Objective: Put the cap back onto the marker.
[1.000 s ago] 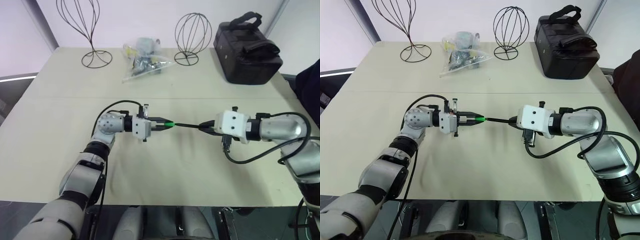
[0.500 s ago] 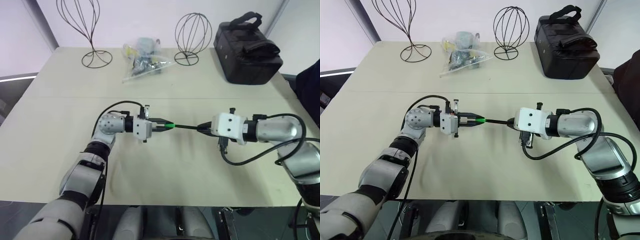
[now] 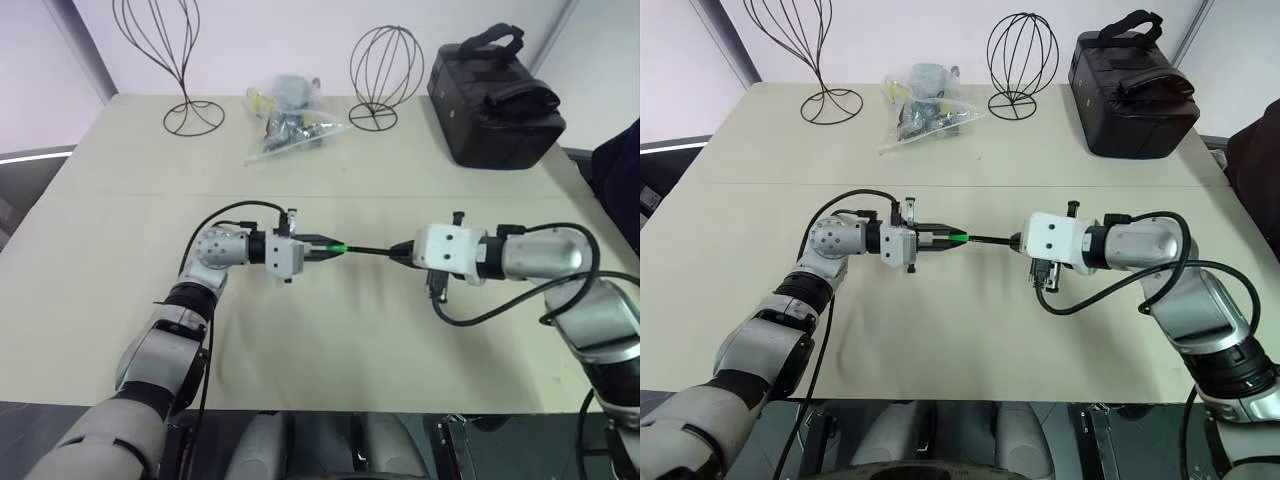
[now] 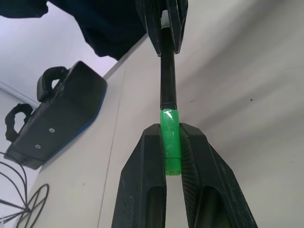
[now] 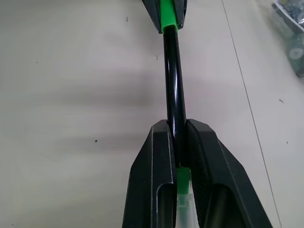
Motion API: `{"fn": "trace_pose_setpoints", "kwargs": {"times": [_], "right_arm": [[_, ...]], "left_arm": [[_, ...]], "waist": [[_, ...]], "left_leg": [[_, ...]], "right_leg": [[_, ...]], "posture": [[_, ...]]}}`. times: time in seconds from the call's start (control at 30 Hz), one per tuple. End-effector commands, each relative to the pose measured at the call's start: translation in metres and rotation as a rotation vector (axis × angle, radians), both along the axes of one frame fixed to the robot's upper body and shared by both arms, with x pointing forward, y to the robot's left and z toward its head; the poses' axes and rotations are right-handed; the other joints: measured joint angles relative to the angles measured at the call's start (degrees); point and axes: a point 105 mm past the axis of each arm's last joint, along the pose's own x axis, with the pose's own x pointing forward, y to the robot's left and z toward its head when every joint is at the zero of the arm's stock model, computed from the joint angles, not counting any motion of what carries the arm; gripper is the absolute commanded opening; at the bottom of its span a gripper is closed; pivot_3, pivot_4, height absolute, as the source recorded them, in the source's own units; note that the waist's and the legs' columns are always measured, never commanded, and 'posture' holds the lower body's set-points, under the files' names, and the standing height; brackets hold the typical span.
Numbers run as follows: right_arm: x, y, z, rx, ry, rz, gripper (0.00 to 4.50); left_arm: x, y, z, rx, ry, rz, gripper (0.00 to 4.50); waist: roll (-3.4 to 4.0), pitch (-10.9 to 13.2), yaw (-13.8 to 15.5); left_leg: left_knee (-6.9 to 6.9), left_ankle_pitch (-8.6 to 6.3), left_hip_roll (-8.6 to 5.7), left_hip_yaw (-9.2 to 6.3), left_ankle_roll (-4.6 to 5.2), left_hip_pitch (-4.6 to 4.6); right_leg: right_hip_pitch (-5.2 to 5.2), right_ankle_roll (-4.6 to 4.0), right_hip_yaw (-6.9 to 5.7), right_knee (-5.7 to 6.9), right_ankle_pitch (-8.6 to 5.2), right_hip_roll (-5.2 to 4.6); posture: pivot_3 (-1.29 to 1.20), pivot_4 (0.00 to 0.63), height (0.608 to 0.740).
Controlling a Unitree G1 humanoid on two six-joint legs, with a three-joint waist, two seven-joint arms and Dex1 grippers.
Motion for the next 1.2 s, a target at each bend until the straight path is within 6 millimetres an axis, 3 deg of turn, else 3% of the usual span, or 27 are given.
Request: {"fn": "trace_pose_setpoints", "kwargs": {"times": [0.03, 0.57, 1.2], "right_arm": [[-0.010, 0.024, 0.016, 0.039, -0.067, 0.092, 0.06], [-0.017, 0.038, 0.011, 0.017, -0.071, 0.137, 0.06], [-0.014, 0.039, 0.011, -0.005, -0.100, 0.142, 0.06]], "left_arm": [[-0.008, -0.015, 0.004, -0.014, -0.040, -0.053, 0.00], [-0.018, -0.020, -0.001, 0.004, -0.021, -0.121, 0.00], [-0.017, -0.018, 0.002, 0.004, 0.003, -0.129, 0.00]], "waist": [[0.00, 0.0, 0.0], [0.00, 0.0, 0.0], [0.00, 0.0, 0.0]], "left_leg": [[0.00, 0.00, 0.00, 0.00, 0.00, 0.00], [0.00, 0.00, -0.01, 0.00, 0.00, -0.01], [0.00, 0.00, -0.01, 0.00, 0.00, -0.01]], "right_leg": [[0.00, 0.00, 0.00, 0.00, 0.00, 0.00], [-0.01, 0.00, 0.00, 0.01, 0.00, 0.00], [-0.02, 0.00, 0.00, 0.01, 0.00, 0.00]], "posture": [[0.00, 0.150, 0.740], [0.00, 0.150, 0.740], [0.00, 0.150, 0.740]]}}
